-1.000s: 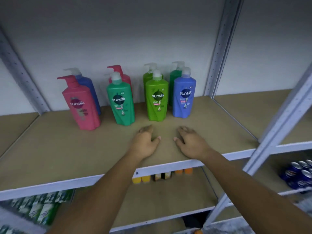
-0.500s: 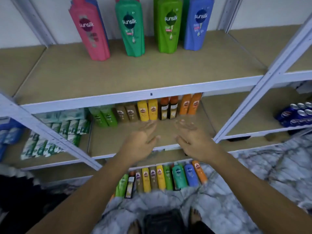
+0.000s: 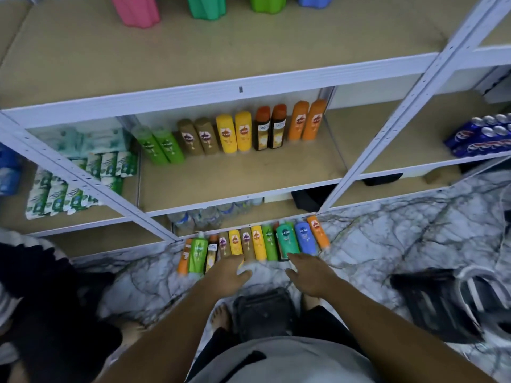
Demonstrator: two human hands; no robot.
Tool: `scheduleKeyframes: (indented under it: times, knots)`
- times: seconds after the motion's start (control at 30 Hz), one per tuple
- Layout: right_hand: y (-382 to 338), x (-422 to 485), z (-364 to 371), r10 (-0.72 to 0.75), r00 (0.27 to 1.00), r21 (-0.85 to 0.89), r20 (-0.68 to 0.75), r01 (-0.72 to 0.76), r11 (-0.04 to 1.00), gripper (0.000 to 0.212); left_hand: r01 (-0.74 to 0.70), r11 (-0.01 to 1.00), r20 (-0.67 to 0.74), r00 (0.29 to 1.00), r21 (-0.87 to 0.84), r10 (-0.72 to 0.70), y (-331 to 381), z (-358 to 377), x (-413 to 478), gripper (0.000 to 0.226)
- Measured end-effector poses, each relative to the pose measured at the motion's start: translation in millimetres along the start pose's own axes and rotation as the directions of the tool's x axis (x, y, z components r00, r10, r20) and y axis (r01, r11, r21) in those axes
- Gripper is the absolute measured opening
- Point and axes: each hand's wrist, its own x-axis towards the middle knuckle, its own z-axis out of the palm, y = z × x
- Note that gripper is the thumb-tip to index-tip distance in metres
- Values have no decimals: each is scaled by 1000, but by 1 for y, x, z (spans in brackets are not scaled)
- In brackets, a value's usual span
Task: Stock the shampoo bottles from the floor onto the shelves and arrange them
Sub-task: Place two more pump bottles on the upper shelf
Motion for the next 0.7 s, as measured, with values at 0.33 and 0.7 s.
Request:
scheduleKeyframes:
  times: [0.33,0.7]
  knots:
    - [62,27,21,177,974,103,140,-193,976,63,-61,996,148,988,65,51,25,43,62,70]
    - [210,214,143,258,934,176,245,-305,936,63,-11,996,217,976,90,-9,4,168,289,66]
